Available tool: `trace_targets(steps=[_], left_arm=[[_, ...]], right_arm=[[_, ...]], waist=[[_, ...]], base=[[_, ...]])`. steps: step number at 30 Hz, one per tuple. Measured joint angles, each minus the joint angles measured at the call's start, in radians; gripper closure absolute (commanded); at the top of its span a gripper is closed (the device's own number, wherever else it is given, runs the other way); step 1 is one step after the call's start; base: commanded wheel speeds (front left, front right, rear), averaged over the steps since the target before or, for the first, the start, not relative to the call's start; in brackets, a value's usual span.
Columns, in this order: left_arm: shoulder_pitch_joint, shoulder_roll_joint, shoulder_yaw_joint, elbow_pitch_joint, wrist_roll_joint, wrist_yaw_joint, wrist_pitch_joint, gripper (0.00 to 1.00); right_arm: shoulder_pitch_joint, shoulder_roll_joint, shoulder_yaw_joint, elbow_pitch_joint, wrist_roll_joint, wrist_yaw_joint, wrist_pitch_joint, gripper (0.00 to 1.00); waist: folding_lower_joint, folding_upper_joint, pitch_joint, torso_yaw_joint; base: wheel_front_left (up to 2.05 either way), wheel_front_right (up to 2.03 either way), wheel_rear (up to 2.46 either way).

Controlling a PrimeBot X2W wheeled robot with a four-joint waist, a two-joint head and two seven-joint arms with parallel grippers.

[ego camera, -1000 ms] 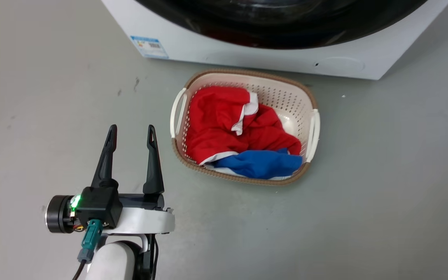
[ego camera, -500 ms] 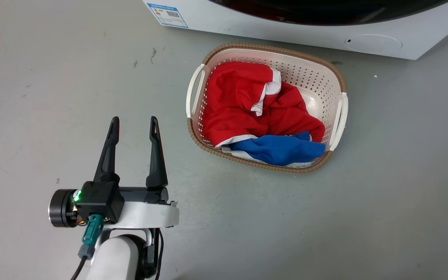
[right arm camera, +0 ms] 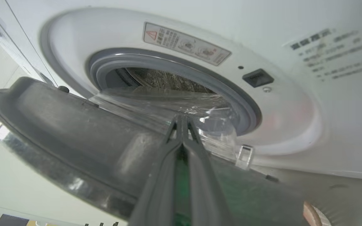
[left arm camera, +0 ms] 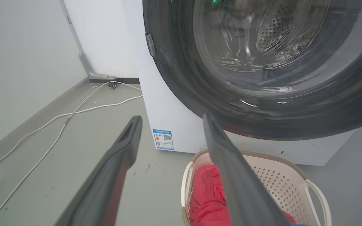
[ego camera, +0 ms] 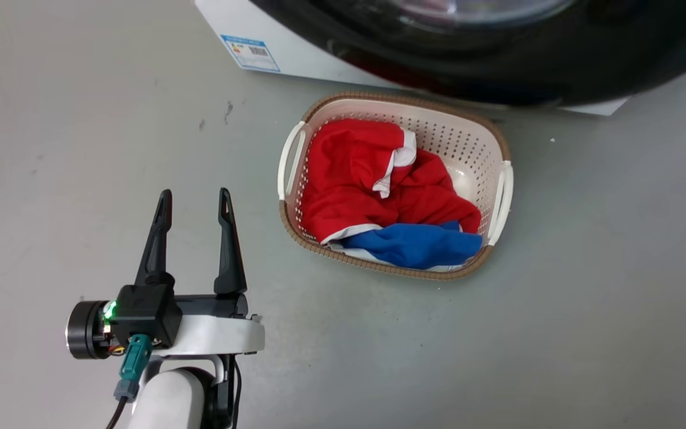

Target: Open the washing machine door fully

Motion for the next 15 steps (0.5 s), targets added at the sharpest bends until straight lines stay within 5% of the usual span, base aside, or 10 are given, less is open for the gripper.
trace_targets(steps=[15], left_arm=[[0.052,0.0,0.039,0.009,0.022,-0.023,0.0,0.0]], right_arm=[[0.378,0.077,0.099,-0.337,0.065,0.0,0.044,1.0]], waist=[[-0.0001,0.0,-0.104,-0.047]], base=[[0.0,0.0,0.0]])
